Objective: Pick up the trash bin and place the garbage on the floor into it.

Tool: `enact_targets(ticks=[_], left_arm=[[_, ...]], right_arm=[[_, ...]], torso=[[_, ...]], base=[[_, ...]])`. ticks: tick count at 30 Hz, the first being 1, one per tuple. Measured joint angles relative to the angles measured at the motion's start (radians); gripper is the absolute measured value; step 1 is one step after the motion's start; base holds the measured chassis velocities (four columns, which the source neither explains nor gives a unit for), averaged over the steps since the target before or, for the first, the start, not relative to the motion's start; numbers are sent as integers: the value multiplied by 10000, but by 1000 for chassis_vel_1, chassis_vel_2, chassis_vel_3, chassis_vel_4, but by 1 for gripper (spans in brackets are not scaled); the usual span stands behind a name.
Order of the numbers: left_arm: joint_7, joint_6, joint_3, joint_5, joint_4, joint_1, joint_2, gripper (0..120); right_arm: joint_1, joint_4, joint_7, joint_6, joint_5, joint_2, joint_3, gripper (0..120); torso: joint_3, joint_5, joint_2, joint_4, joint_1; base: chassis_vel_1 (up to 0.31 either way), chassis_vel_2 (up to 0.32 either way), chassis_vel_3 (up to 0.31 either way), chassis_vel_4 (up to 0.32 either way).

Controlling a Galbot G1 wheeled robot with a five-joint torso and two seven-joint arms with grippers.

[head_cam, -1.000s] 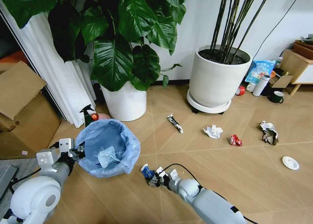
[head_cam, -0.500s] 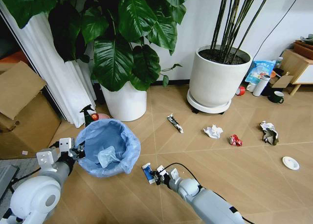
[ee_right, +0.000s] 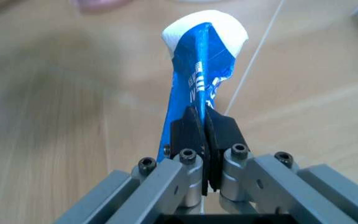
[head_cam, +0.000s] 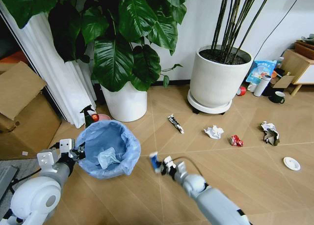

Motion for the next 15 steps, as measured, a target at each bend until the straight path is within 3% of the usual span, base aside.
enact_targets(ticks=[6, 9, 15], left_arm=[[-18, 359, 325, -360, 386, -335, 243, 0], [-21, 459, 439, -437, 529, -468, 340, 0], [-28, 876, 916, -1054, 1053, -1256, 667, 0]], right_arm=[[268, 2424, 170, -295, 779, -1554, 664, 0], [580, 3042, 175, -377, 1063, -1888, 665, 0], [2596, 4789, 460, -753, 2532, -2348, -590, 0]], torso=[[-1, 2, 0, -5, 0], [0, 0, 0, -6, 0], [0, -5, 0, 2, 0]], base=[[0, 0, 0, 0], [0, 0, 0, 0], [0, 0, 0, 0]])
